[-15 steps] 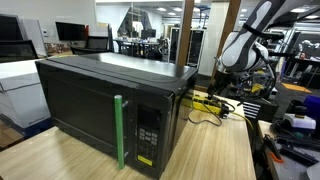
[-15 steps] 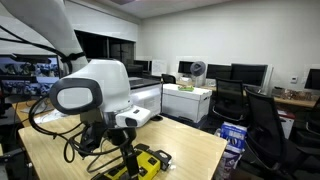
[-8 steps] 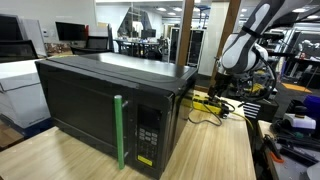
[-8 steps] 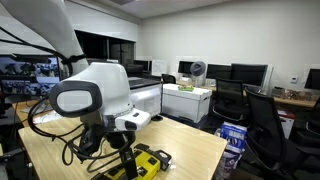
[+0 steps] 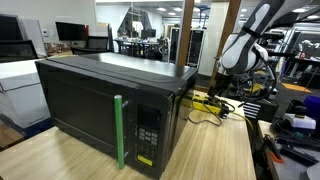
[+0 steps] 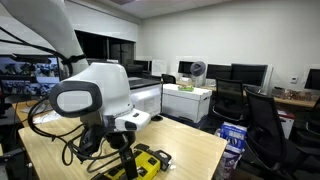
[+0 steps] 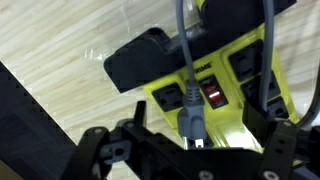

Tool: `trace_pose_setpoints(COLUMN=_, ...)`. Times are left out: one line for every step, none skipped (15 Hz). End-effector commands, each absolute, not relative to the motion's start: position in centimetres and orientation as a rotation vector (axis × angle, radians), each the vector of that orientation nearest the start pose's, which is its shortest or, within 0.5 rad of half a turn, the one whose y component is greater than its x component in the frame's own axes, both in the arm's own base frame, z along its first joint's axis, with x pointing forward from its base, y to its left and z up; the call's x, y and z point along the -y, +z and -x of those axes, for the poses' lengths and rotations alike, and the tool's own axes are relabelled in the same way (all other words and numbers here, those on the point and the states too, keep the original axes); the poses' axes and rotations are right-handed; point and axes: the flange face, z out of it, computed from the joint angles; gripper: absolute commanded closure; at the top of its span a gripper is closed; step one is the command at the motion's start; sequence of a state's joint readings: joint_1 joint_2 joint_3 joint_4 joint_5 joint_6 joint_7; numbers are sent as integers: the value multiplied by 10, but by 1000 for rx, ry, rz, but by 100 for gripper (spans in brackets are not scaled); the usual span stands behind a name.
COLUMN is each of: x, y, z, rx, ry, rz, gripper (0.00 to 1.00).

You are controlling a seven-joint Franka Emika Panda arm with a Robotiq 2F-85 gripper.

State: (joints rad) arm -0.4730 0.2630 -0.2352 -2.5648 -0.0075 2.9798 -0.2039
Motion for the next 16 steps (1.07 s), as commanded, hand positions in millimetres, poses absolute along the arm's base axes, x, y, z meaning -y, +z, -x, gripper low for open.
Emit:
trace_pose_setpoints(x=308, y=189, z=-344, rx=-740, ry=-169, rz=3174, gripper=2)
trace_pose_setpoints(x=308, y=189, z=-344, rx=-739, ry=-168, rz=3174, gripper=4)
trace_pose_setpoints(x=307, y=190, z=-343, rx=-733, ry=-160, rz=3172, gripper=0)
trace_pose_setpoints(x=307, y=191, z=-343, rx=-727, ry=-161, rz=3172, gripper=1)
trace_pose_setpoints(x=307, y=192, z=-342, rx=-720, ry=-156, rz=3172, gripper=0)
trace_pose_setpoints(x=307, y=192, z=-341, rx=-710, ry=-153, rz=3173, gripper=0)
trace_pose_setpoints(x=307, y=192, z=-340, rx=-702, ry=-150, rz=3174, gripper=0)
trace_pose_setpoints(x=307, y=193, z=-339, rx=-694, ry=-149, rz=3175, gripper=0)
trace_pose_setpoints(x=308, y=193, z=-339, rx=-689, ry=-146, rz=3176, gripper=0)
trace_pose_setpoints(x=308, y=193, z=-338, rx=-684, ry=-141, rz=3177, gripper=0)
trace_pose_setpoints(x=308, y=193, z=-339, rx=-679, ry=-138, rz=3178, gripper=3)
trace_pose_setpoints(x=308, y=194, z=-339, rx=-671, ry=-137, rz=3179, gripper=28)
trace_pose_setpoints(x=307, y=194, z=-339, rx=-667, ry=-136, rz=3181, gripper=28)
trace_pose_setpoints(x=307, y=194, z=-339, rx=-661, ry=-133, rz=3181, gripper=31)
trace_pose_setpoints(x=306, y=195, z=-340, rx=-656, ry=-135, rz=3182, gripper=38)
trace_pose_setpoints(x=306, y=194, z=-340, rx=-654, ry=-135, rz=3183, gripper=46)
